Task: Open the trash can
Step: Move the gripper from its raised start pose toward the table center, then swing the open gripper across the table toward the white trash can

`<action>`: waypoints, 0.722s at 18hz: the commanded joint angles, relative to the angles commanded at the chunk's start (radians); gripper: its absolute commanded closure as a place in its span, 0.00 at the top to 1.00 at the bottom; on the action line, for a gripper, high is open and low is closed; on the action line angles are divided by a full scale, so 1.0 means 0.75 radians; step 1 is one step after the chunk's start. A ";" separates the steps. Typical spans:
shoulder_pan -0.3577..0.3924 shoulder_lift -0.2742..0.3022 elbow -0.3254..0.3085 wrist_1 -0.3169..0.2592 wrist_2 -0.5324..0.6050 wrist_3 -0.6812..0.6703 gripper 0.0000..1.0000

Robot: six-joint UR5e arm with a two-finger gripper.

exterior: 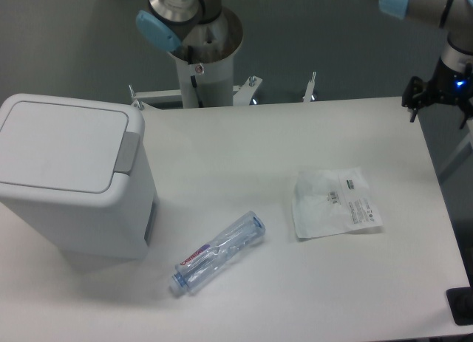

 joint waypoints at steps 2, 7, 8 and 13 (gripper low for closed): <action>-0.029 0.041 -0.002 0.008 -0.049 -0.168 1.00; -0.084 0.143 0.006 -0.004 -0.161 -0.266 1.00; -0.094 0.172 0.000 -0.010 -0.196 -0.333 1.00; -0.305 0.207 -0.002 -0.118 -0.207 -0.653 1.00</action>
